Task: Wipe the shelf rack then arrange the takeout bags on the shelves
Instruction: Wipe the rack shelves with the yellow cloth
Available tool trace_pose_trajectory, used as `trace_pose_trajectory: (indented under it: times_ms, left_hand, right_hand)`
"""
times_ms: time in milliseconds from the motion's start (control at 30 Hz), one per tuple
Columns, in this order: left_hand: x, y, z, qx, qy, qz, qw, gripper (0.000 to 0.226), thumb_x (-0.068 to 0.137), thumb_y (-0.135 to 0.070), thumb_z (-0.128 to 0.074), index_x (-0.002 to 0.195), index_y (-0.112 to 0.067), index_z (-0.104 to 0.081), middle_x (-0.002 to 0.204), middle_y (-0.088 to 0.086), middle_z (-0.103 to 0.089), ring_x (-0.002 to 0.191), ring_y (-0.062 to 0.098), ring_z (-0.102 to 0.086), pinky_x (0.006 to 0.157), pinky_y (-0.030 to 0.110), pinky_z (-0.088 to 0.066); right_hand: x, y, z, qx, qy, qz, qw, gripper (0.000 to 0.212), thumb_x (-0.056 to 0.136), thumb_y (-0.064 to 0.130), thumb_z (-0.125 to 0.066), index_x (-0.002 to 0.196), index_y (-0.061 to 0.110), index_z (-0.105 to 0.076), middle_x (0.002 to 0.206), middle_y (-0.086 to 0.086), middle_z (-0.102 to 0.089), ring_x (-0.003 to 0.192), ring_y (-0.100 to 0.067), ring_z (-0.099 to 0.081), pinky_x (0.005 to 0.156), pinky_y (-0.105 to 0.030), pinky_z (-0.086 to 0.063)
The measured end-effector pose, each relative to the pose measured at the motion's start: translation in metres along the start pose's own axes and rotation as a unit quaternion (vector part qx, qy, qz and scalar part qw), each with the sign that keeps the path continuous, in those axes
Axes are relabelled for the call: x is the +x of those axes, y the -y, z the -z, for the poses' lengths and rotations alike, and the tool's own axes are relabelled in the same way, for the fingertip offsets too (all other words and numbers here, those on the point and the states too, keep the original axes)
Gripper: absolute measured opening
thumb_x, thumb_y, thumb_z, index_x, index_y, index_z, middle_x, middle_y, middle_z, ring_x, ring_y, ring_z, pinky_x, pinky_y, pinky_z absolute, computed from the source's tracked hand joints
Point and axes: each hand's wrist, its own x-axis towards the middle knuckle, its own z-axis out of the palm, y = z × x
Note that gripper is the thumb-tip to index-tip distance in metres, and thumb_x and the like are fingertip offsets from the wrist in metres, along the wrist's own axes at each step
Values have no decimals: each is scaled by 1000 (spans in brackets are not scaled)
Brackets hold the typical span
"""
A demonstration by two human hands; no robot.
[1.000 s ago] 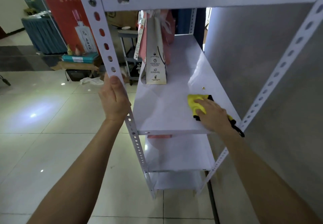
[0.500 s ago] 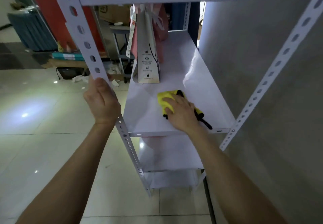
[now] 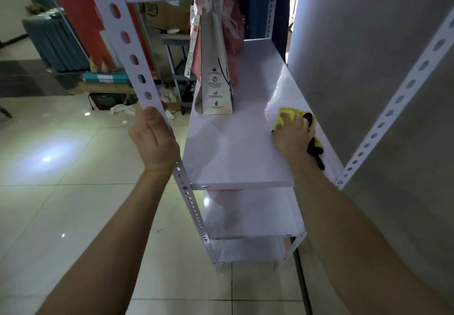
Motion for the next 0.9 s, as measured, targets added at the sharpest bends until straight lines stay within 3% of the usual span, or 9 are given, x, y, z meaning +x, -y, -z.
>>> trace_pose_trajectory:
  times_ms: [100,200,300,367,467,567,667,767,900]
  left_hand:
    - [1,4,2,4,7,11,1000,43,113,-69,-20,101,-46,-55,67,9,-56,54,39,-60,46,57,-47]
    - [2,7,4,17,17,23,999,59,113,-69,-19,104,-27,-59,65,9,-56,52,39,-59,47,57,-46]
    - [2,12,5,6,29,23,999,64,112,-71,-19,108,-22,-59,64,9,-56,52,39,-60,48,57,-48]
    - [2,11,3,4,26,10,1000,56,112,-71,-20,109,-31,-59,67,8,-57,54,39,-61,48,57,-49]
    - [1,7,2,-2,13,-16,1000,38,114,-67,-21,105,-50,-54,69,7,-55,56,38,-60,48,56,-49]
    - [1,5,-1,11,7,1,1000,47,114,-67,-19,100,-39,-54,65,6,-55,52,35,-60,45,55,-47]
    - [0,6,0,13,12,15,1000,58,113,-69,-17,100,-27,-55,63,7,-54,51,35,-59,44,54,-45]
    - [0,8,1,13,18,8,1000,62,113,-69,-17,105,-24,-58,63,6,-55,52,35,-60,46,55,-46]
    - [2,10,2,19,21,10,1000,60,113,-70,-16,104,-26,-57,64,9,-55,52,39,-59,47,57,-46]
  right_hand:
    - [-48,84,-32,23,69,142,987,54,104,36,-49,157,34,-45,167,-8,-33,153,-33,-27,118,-56,-25]
    - [-112,134,-53,22,115,313,943,48,102,36,-51,151,38,-52,164,-1,-39,148,-28,-36,115,-52,-29]
    - [-116,118,-42,56,141,360,921,47,104,37,-51,151,44,-52,162,5,-44,145,-24,-42,116,-49,-32]
    - [-88,80,-28,52,120,336,933,48,105,35,-50,152,44,-51,162,7,-45,146,-23,-44,117,-47,-35]
    - [-30,-5,2,21,14,159,987,51,105,33,-51,156,35,-48,164,-3,-43,149,-30,-41,118,-50,-35]
    - [1,-48,18,4,-40,-3,999,51,102,29,-52,153,29,-51,162,-11,-42,148,-35,-36,122,-56,-26]
    - [-4,-3,2,-33,-30,-39,998,54,95,28,-56,150,27,-53,161,-15,-40,151,-37,-31,127,-56,-18]
    - [-38,81,-27,-21,52,77,995,59,99,30,-52,157,34,-42,166,-12,-33,154,-35,-25,122,-54,-26]
    - [-113,148,-51,-8,104,306,946,49,104,36,-49,153,36,-47,164,-4,-37,148,-30,-35,117,-51,-31]
